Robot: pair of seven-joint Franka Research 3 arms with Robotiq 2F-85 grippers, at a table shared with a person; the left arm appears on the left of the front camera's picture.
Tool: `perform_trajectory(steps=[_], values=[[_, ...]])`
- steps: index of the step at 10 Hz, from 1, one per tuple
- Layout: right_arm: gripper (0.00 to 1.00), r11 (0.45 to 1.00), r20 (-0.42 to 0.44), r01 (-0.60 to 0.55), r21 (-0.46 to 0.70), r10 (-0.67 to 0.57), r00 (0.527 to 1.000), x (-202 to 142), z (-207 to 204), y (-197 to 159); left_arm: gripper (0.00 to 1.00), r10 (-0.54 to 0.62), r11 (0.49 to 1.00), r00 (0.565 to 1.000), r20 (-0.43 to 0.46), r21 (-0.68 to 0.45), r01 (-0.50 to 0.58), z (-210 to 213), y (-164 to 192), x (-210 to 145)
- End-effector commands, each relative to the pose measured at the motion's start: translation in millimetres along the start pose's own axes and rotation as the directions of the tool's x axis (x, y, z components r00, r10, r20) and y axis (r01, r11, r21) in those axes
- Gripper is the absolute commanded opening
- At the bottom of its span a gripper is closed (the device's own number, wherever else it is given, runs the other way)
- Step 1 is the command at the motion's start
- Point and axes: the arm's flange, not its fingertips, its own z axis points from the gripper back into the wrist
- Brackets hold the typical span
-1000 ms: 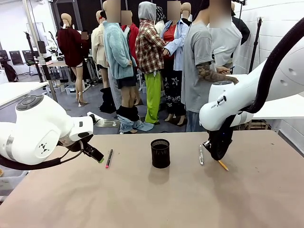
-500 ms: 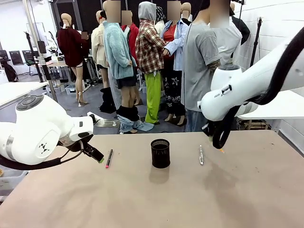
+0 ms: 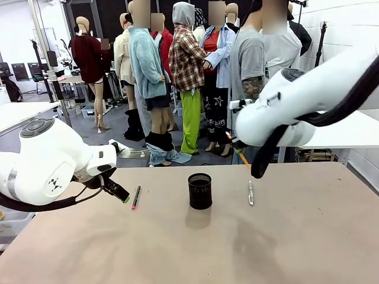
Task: Place the pens into the pen holder.
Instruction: Pick up a writing instrument from the table and place it into the Pen holder.
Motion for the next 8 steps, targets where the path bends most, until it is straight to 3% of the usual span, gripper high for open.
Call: perform_trajectory(steps=[1,5,7,8], values=[[0.00,0.972,0.096,-0.080,0.221,0.060,0.994,4,0,-12,1.00,0.004,1.000,1.000,0.001,0.000,-0.004,0,2,-1],[0.00,0.781,0.274,-0.229,0.582,0.077,0.959,15,11,12,1.00,0.004,1.000,1.000,0.001,0.000,-0.004,0,2,-1],[0.00,0.744,0.317,-0.261,0.615,0.070,0.946,14,2,18,1.00,0.004,1.000,1.000,0.001,0.000,-0.004,0,2,-1],[0.00,0.699,0.346,-0.288,0.655,0.061,0.936,13,-5,21,1.00,0.004,1.000,1.000,0.001,0.000,-0.004,0,2,-1]])
